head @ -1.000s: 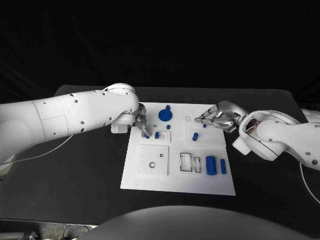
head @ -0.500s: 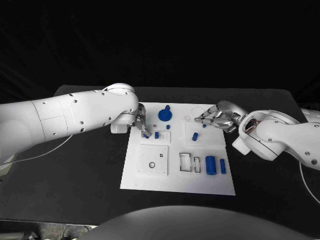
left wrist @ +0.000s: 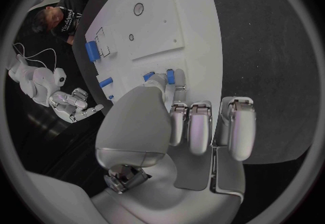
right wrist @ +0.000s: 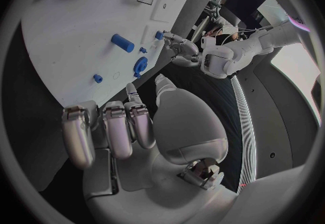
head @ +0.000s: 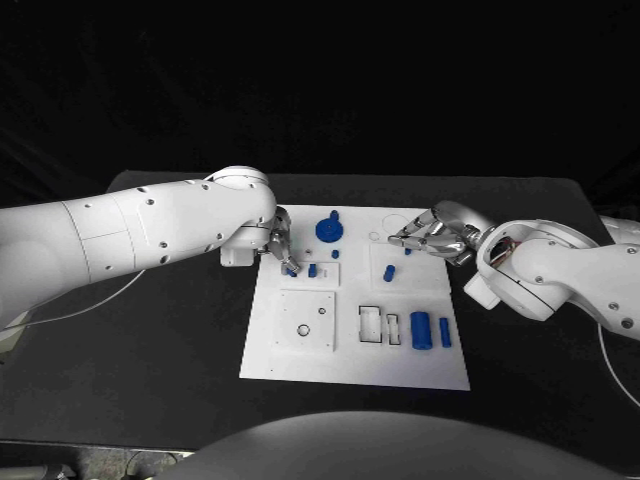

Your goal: Assemble the parts on the task board

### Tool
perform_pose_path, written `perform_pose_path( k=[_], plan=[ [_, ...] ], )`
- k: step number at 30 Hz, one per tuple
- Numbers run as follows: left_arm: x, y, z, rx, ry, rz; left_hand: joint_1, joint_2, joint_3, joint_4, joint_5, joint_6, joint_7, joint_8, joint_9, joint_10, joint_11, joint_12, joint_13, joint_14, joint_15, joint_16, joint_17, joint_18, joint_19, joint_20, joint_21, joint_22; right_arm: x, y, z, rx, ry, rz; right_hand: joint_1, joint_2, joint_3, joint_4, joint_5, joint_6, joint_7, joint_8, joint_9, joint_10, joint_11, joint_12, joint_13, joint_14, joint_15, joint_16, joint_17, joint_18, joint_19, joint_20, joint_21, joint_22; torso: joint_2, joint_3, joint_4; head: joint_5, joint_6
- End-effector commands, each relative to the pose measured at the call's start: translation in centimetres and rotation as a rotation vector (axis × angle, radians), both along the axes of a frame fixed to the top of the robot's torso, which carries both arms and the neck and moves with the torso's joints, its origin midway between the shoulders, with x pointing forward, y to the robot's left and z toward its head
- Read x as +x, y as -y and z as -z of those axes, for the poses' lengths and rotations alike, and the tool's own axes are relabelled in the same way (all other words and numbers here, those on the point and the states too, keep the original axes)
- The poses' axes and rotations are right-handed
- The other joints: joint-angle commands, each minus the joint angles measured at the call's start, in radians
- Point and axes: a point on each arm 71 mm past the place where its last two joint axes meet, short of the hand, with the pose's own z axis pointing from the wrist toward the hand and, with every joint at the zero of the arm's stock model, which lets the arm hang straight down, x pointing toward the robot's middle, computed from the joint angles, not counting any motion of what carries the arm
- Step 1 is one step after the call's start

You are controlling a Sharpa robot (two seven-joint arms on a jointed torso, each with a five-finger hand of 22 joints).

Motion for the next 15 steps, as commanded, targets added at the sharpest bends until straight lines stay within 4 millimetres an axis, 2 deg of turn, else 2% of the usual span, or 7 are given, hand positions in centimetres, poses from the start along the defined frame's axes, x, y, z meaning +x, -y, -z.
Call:
perform_pose_path(
  k=[1, 7, 12, 15],
  plan=[
    [-0.21, -0.45, 0.38, 0.06, -0.032, -0.015, -0.009, -0.002, 0.004, 0.001, 0.0, 0.001, -0.005, 0.002, 0.002, 0.106, -0.003, 0.002, 0.263, 0.106, -0.003, 0.003, 0.263, -0.015, 0.103, -0.001, 0.002, 0.263, -0.05, -0.1, 0.01, -0.006, 0.004, -0.013, 0.003, 0.004, -0.003, -0.003, 0.006, -0.002, 0.005, 0.005, -0.001, 0.107, 0.008, -0.005, 0.263, 0.102, 0.008, 0.004, 0.263, -0.014, 0.107, 0.008, 0.004, 0.263, 0.0, 0.0002, -0.0002, 0.001, 0.0],
    [-0.11, -0.53, 0.38, 0.06, -0.03, -0.021, -0.087, -0.023, -0.017, 0.002, -0.003, -0.011, 0.0, -0.005, 0.001, 0.106, 0.001, 0.002, 0.263, 0.106, 0.002, 0.003, 0.263, -0.015, 0.103, -0.001, 0.002, 0.263, -0.05, -0.07, 0.01, -0.006, 0.004, -0.013, 0.003, 0.004, -0.003, -0.003, 0.006, -0.002, 0.005, 0.005, -0.001, 0.107, 0.008, -0.005, 0.263, 0.102, 0.008, 0.004, 0.263, -0.014, 0.107, 0.008, 0.004, 0.263, 0.0, -0.0001, 0.0003, 0.001, 0.0],
    [-0.01, -0.57, 0.35, 0.052, -0.022, -0.027, -0.235, -0.038, -0.088, 0.003, -0.007, -0.023, 0.013, -0.019, -0.011, 0.106, 0.013, 0.002, 0.263, 0.106, 0.008, 0.003, 0.263, -0.015, 0.103, 0.002, 0.002, 0.263, -0.07, -0.05, 0.0, -0.006, 0.003, -0.013, 0.003, 0.004, -0.003, -0.003, 0.006, -0.002, 0.005, 0.005, -0.001, 0.107, 0.008, -0.005, 0.263, 0.102, 0.008, 0.004, 0.263, -0.014, 0.107, 0.008, 0.004, 0.263, 0.001, -0.0003, 0.0002, 0.0, 0.0],
    [0.06, -0.55, 0.32, 0.043, -0.015, -0.031, -0.291, -0.036, -0.12, 0.004, -0.023, -0.021, 0.015, -0.02, -0.014, 0.106, 0.015, 0.002, 0.263, 0.106, 0.011, 0.003, 0.263, -0.015, 0.103, 0.005, 0.002, 0.263, -0.07, -0.03, 0.0, -0.006, 0.003, -0.013, 0.003, 0.004, -0.003, -0.003, 0.006, -0.002, 0.005, 0.005, -0.001, 0.107, 0.008, -0.005, 0.263, 0.102, 0.008, 0.004, 0.263, -0.014, 0.107, 0.008, 0.004, 0.263, 0.0, -0.0004, 0.0003, 0.0, 0.0]
  ],
)
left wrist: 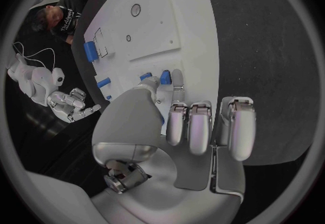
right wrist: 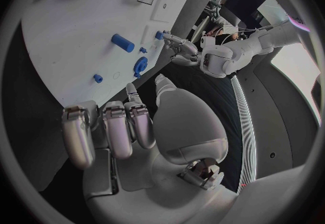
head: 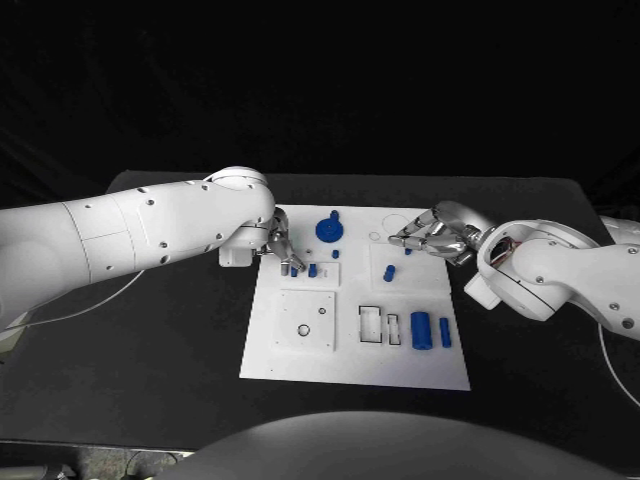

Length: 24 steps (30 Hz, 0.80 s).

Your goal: Assemble the parts on the task board

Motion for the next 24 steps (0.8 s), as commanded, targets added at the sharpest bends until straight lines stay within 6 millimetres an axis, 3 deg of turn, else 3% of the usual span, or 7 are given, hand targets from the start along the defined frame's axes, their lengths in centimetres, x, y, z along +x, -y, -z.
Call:
perform_pose_path(
  k=[1, 15, 24],
  plan=[
    [0.0, -0.2, 0.0, 0.033, -0.004, -0.024, -0.047, 0.003, -0.026, 0.001, -0.014, 0.001, 0.006, -0.005, -0.002, 0.104, 0.007, 0.002, 0.263, 0.103, 0.009, 0.003, 0.263, -0.015, 0.103, 0.006, 0.002, 0.263, -0.1, -0.1, 0.0, -0.006, 0.003, -0.014, 0.003, 0.004, -0.003, -0.003, 0.006, -0.002, 0.005, 0.005, -0.001, 0.107, 0.008, -0.005, 0.263, 0.102, 0.008, 0.004, 0.263, -0.014, 0.106, 0.008, 0.004, 0.263, 0.0, 0.0001, 0.0003, 0.0, 0.0],
    [0.3, -0.3, -0.2, -0.015, 0.049, -0.056, -0.076, 0.022, -0.04, 0.0, -0.018, 0.009, 0.003, 0.001, 0.0, 0.104, 0.005, 0.002, 0.263, 0.103, 0.009, 0.003, 0.263, -0.015, 0.103, 0.007, 0.002, 0.263, -0.1, 0.0, 0.0, -0.007, 0.002, -0.012, 0.003, 0.004, -0.003, -0.003, 0.006, -0.002, 0.005, 0.005, -0.001, 0.107, 0.008, -0.005, 0.263, 0.102, 0.008, 0.004, 0.263, -0.014, 0.106, 0.008, 0.004, 0.263, 0.0, 0.0002, -0.0004, 0.0, 0.0],
    [0.8, -1.5, -1.4, -0.199, 0.244, -0.134, -0.08, 0.021, -0.045, -0.001, -0.019, 0.01, 0.002, 0.002, 0.001, 0.104, 0.005, 0.002, 0.263, 0.103, 0.009, 0.003, 0.263, -0.015, 0.103, 0.008, 0.002, 0.263, -0.1, 0.2, 0.0, -0.005, 0.006, -0.008, 0.004, 0.005, -0.004, -0.003, 0.006, -0.002, 0.004, 0.005, -0.002, 0.107, 0.008, -0.005, 0.263, 0.102, 0.008, 0.004, 0.263, -0.014, 0.106, 0.008, 0.004, 0.263, 0.0, 0.0009, 0.0007, -0.005, 0.0]
  ],
)
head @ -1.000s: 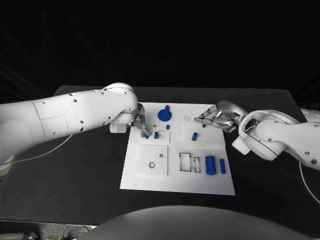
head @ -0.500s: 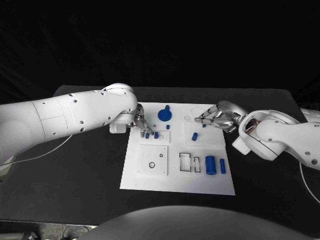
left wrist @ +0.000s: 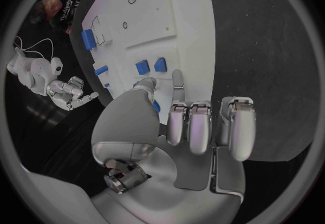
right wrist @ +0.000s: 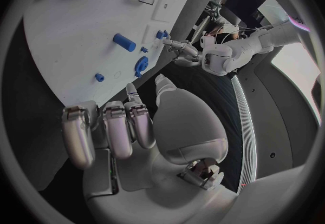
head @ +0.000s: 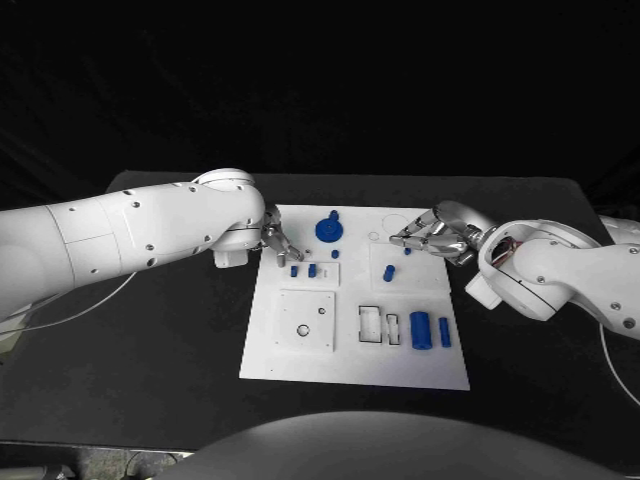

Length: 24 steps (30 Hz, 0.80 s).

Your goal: Assemble the parts on the task board

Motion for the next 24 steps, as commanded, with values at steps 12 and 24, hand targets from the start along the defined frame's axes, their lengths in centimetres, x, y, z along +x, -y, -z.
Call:
perform_pose_path(
  k=[12, 24],
  plan=[
    [0.9, 0.6, -3.9, -0.686, 0.52, -0.008, 0.252, -0.018, 0.075, -0.008, -0.005, -0.188, 0.08, -0.102, -0.17, -0.453, 0.077, -0.982, -0.51, 0.106, 0.056, 0.003, 0.264, -0.015, 0.103, 0.043, 0.002, 0.263, 0.1, 0.2, -0.2, 0.021, 0.041, 0.0, 0.007, 0.006, -0.003, -0.005, 0.008, 0.003, 0.003, 0.008, 0.0, 0.107, 0.007, -0.005, 0.263, 0.102, 0.007, 0.004, 0.263, -0.014, 0.107, 0.008, 0.004, 0.263, 0.0, -0.0007, -0.0007, -0.008, 0.0],
    [-0.2, 3.7, -2.0, -0.694, 0.547, 0.326, 0.432, -0.082, 0.176, -0.003, -0.14, -0.207, 0.114, -0.115, -0.401, -0.43, 0.119, -1.396, -1.0, 0.106, 0.094, 0.003, 0.264, -0.015, 0.103, 0.085, 0.002, 0.263, 0.1, 0.4, -0.2, 0.033, 0.054, 0.007, 0.007, 0.006, -0.003, -0.006, 0.008, 0.005, 0.003, 0.009, 0.0, 0.107, 0.006, -0.005, 0.263, 0.102, 0.007, 0.004, 0.263, -0.014, 0.107, 0.008, 0.004, 0.263, 0.0, 0.0001, 0.0003, -0.011, 0.0]
  ],
)
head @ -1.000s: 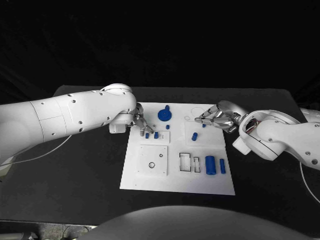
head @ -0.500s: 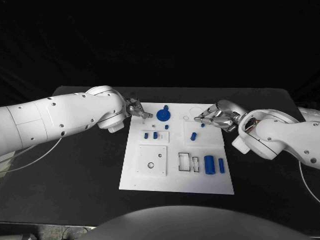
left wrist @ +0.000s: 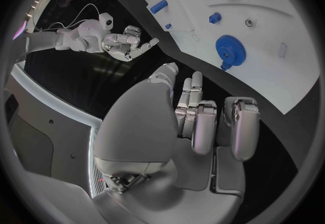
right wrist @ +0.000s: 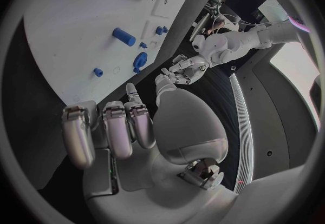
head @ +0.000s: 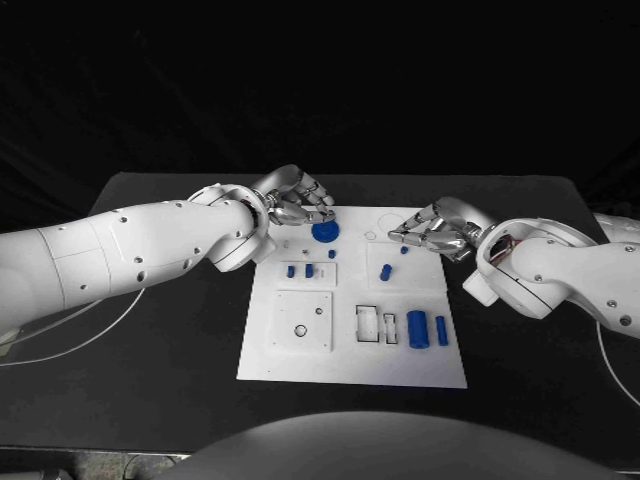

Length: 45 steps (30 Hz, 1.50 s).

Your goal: Assemble the parts on the task board

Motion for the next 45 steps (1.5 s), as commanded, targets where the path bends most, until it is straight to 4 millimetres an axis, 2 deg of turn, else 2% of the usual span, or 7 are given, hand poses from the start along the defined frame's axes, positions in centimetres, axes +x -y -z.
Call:
perform_pose_path(
  k=[1, 3, 8, 14, 24, 34, 45],
  plan=[
    [-0.5, 1.5, 0.1, 0.071, 0.113, 0.18, 0.027, -0.004, 0.016, 0.0, -0.044, 0.003, 0.0, -0.005, -0.035, 0.006, 0.003, -0.027, -0.048, 0.104, 0.006, 0.003, 0.263, -0.015, 0.103, 0.011, 0.002, 0.263, 0.0, 0.0, -0.1, 0.012, 0.019, -0.006, 0.007, 0.006, -0.001, -0.003, 0.004, 0.005, 0.003, 0.005, 0.0, 0.107, 0.006, -0.005, 0.263, 0.102, 0.007, 0.004, 0.263, -0.014, 0.107, 0.008, 0.004, 0.263, 0.0, 0.0005, -0.0001, 0.002, 0.0],
    [-0.6, 2.0, 0.5, 0.13, 0.13, 0.219, 0.04, -0.005, 0.025, 0.0, -0.087, 0.006, -0.002, -0.005, -0.058, 0.017, 0.002, -0.041, -0.079, 0.104, 0.006, 0.003, 0.263, -0.015, 0.103, 0.011, 0.002, 0.263, 0.0, -0.1, -0.1, 0.013, 0.019, -0.006, 0.007, 0.006, -0.001, -0.003, 0.004, 0.005, 0.003, 0.005, 0.0, 0.107, 0.006, -0.005, 0.263, 0.102, 0.007, 0.004, 0.263, -0.014, 0.107, 0.008, 0.004, 0.263, 0.001, 0.0005, -0.0013, 0.003, 0.0],
    [-0.6, 3.0, 1.2, 0.298, 0.2, 0.312, 0.099, 0.01, 0.067, -0.002, -0.25, 0.033, -0.007, -0.001, -0.11, 0.031, 0.002, -0.079, -0.154, 0.104, 0.005, 0.003, 0.263, -0.015, 0.103, 0.012, 0.002, 0.263, 0.0, -0.1, 0.0, 0.012, 0.016, -0.005, 0.007, 0.006, -0.001, -0.003, 0.004, 0.005, 0.003, 0.005, 0.0, 0.107, 0.006, -0.005, 0.263, 0.102, 0.007, 0.004, 0.263, -0.014, 0.107, 0.008, 0.004, 0.263, 0.001, 0.0007, 0.0006, 0.004, 0.0],
    [-0.6, 3.6, 1.6, 0.429, 0.245, 0.381, 0.126, 0.012, 0.092, -0.002, -0.318, 0.081, -0.024, 0.004, -0.147, 0.072, -0.007, -0.097, -0.213, 0.104, -0.003, 0.003, 0.263, -0.015, 0.103, 0.008, 0.002, 0.263, -0.1, -0.1, 0.0, 0.009, 0.01, -0.008, 0.008, 0.006, -0.001, -0.003, 0.004, 0.005, 0.003, 0.005, 0.0, 0.107, 0.006, -0.005, 0.263, 0.102, 0.007, 0.004, 0.263, -0.014, 0.107, 0.008, 0.004, 0.263, 0.001, 0.0001, 0.0005, 0.003, 0.0],
    [-0.5, 3.8, 2.1, 0.512, 0.228, 0.404, 0.143, 0.011, 0.107, -0.002, -0.335, 0.119, -0.031, 0.007, -0.168, 0.089, -0.013, -0.115, -0.252, 0.104, -0.007, 0.003, 0.263, -0.015, 0.103, 0.005, 0.002, 0.263, -0.1, -0.1, 0.1, 0.005, 0.001, -0.011, 0.008, 0.006, -0.001, -0.003, 0.004, 0.005, 0.003, 0.005, 0.0, 0.107, 0.006, -0.005, 0.263, 0.102, 0.007, 0.004, 0.263, -0.014, 0.107, 0.008, 0.004, 0.263, 0.0, 0.0001, 0.0008, 0.003, 0.0],
    [-0.4, 4.1, 2.5, 0.555, 0.196, 0.418, 0.156, 0.004, 0.111, -0.002, -0.336, 0.114, -0.037, -0.003, -0.188, 0.063, -0.022, -0.129, -0.277, 0.104, -0.024, 0.003, 0.263, -0.015, 0.103, 0.003, 0.002, 0.263, -0.1, -0.1, 0.1, 0.004, -0.001, -0.012, 0.008, 0.006, -0.001, -0.003, 0.004, 0.005, 0.003, 0.005, 0.0, 0.107, 0.006, -0.005, 0.263, 0.102, 0.007, 0.004, 0.263, -0.014, 0.107, 0.008, 0.004, 0.263, 0.0, 0.0008, 0.0, 0.004, 0.0],
    [-0.4, 4.6, 2.7, 0.572, 0.191, 0.412, 0.187, 0.012, 0.133, -0.005, -0.336, 0.095, -0.049, -0.005, -0.213, 0.021, -0.037, -0.129, -0.278, 0.104, -0.043, 0.003, 0.263, -0.015, 0.103, 0.002, 0.002, 0.263, -0.1, -0.3, 0.1, 0.004, -0.004, -0.017, 0.007, 0.006, -0.002, -0.003, 0.002, 0.006, 0.002, 0.005, 0.0, 0.107, 0.006, -0.005, 0.263, 0.102, 0.007, 0.004, 0.263, -0.014, 0.107, 0.008, 0.004, 0.263, 0.001, 0.0007, -0.0001, 0.004, 0.0]
  ],
)
